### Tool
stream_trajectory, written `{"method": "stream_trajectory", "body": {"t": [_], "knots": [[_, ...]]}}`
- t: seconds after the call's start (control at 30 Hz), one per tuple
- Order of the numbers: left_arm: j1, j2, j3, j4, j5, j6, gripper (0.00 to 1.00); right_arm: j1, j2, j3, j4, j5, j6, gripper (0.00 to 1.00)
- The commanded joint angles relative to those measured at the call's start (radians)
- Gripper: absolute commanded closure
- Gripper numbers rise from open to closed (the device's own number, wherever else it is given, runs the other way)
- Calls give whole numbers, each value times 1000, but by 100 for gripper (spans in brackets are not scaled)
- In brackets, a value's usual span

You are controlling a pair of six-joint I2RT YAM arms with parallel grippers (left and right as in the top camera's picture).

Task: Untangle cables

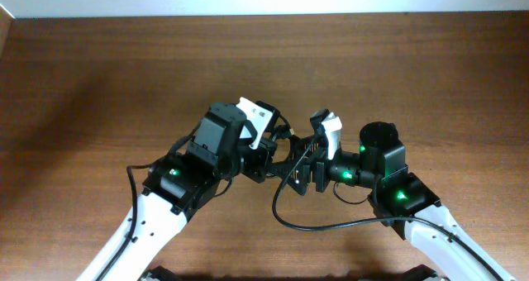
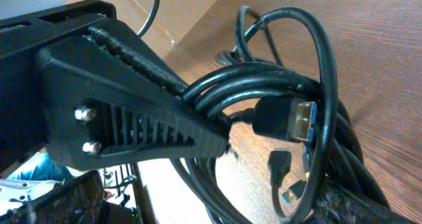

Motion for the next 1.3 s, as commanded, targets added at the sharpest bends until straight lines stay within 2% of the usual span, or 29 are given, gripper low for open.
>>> {"method": "stream_trajectory", "body": {"t": [0.0,0.03,0.07,0.1,0.13,0.17,0.2,0.27,0.37,0.43,0.47,0.6,0.67,0.7,0.73,0.83,0.87,0.9,0.93,1.1,1.17,1.27], "knots": [[-6,-5,18,7,111,16,100,4,5,13,6,52,-18,1],[-6,-5,18,7,111,16,100,4,5,13,10,48,-18,4],[-6,-5,18,7,110,16,100,5,5,13,17,37,-18,11],[-6,-5,18,7,107,16,100,5,5,13,21,27,-29,26],[-6,-5,18,8,102,16,100,5,5,13,19,26,-41,54],[-6,-5,18,10,80,16,100,5,5,13,19,26,-40,89],[-6,-5,18,6,47,16,100,5,5,13,17,26,-41,96],[-6,-5,18,5,-5,16,100,5,5,13,16,26,-40,96],[-6,-5,18,-43,-269,-99,100,5,5,13,18,-12,-40,96],[-5,-5,18,-102,-435,-154,100,3,0,13,79,-93,-40,96],[3,-5,18,-139,-460,-153,100,-3,-15,13,150,-148,-34,96],[34,-5,18,-196,-454,-86,100,-94,-68,13,172,-151,-32,96],[34,-5,18,-196,-341,60,100,-153,-68,13,172,-150,-32,96],[34,-5,18,-196,-270,141,100,-179,-68,13,171,-148,-33,85],[34,-5,18,-196,-212,195,100,-202,-67,13,169,-147,-33,80],[34,-5,18,-195,-83,290,100,-239,-64,13,159,-148,-37,67],[34,-5,18,-192,-80,290,100,-239,-64,13,143,-148,-36,58],[34,-5,18,-180,-80,274,100,-239,-64,13,80,-151,-36,5],[34,-5,18,-161,-80,250,100,-239,-64,13,17,-151,-37,1],[34,-5,18,-44,-34,173,100,-238,-64,13,-164,-152,-37,1],[34,-5,18,-19,26,206,100,-238,-63,12,-175,-155,-36,1],[34,-5,18,-15,166,318,100,-238,-63,12,-174,-155,-37,1]]}}
